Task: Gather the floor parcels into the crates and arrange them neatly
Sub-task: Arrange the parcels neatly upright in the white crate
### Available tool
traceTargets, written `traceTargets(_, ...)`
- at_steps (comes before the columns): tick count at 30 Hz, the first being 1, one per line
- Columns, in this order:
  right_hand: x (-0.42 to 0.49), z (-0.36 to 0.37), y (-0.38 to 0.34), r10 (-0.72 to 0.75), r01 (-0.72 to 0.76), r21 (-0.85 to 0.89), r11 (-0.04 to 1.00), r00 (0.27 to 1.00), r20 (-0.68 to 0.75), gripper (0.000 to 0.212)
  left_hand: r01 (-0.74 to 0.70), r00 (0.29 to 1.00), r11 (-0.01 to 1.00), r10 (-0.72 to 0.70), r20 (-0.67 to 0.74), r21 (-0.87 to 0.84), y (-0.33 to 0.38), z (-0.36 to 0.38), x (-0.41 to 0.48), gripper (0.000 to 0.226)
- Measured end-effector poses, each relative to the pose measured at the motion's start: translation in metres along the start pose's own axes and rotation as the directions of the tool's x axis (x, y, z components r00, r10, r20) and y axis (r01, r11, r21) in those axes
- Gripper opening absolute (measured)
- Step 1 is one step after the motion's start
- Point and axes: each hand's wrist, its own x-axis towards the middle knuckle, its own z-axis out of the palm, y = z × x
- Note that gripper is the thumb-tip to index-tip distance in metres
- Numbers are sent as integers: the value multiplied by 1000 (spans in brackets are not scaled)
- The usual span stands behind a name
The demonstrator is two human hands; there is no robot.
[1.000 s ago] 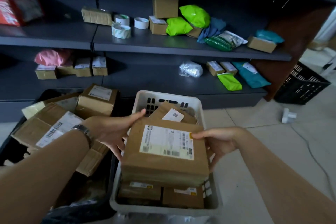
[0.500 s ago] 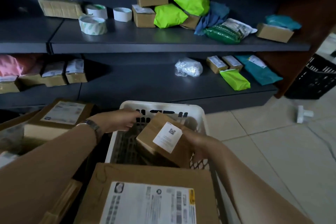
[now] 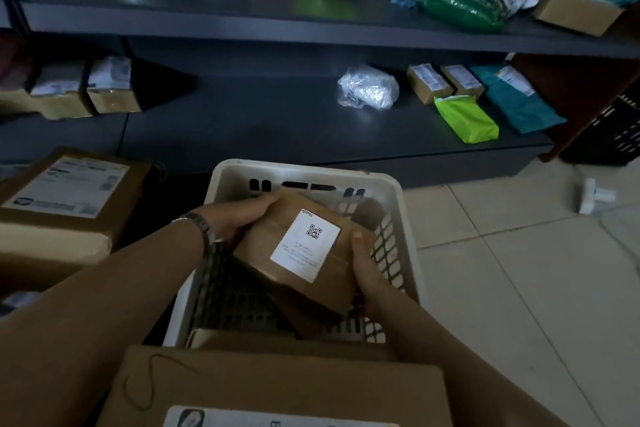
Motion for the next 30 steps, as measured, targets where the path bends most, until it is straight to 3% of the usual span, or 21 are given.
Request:
traceTargets(5,10,-21,-44,-312,289,-269,919,949,-50,63,150,968,959,-192,164,241,11,-10,-13,94)
traceTargets(7,15,-32,-59,-383,344,-374,861,923,-33,53,172,960,953,-220,176,250,16,-11,-17,81)
traceTargets(10,25,-35,-59,-401,346,-511,787,916,4,46,95,981,945,-143,134,312,18,-8,-18,41)
traceTargets(13,29,-25,-49,-365,298,-577,760,931,0,53,6,996,990,-17,82,139,20,-11,-12,33)
traceTargets(17,40,-19,-42,-239,158,-426,891,960,-143,73,-194,976,974,180,-120,-115,29,-11,-5,35)
traceTargets(19,43,-21,-41,-166,96,-331,939,968,-189,77,-204,977,973,194,-94,-110,28,-9,-2,31)
traceTargets(22,40,-22,-43,-165,95,-304,948,963,-212,72,-134,991,990,134,7,34,22,-10,-1,34)
traceTargets(24,38,-26,-49,-261,196,-286,938,942,-210,64,-72,995,984,60,73,163,22,-11,-5,47)
traceTargets(27,23,-25,-58,-390,359,-255,898,917,-82,41,-32,998,917,8,62,397,20,-12,-4,55)
traceTargets(28,19,-23,-56,-449,411,-323,853,892,-51,38,-49,999,848,42,26,528,18,-11,-1,56)
traceTargets(30,14,-15,-42,-639,494,-599,630,768,-40,40,-62,990,663,135,-37,746,13,-8,9,62)
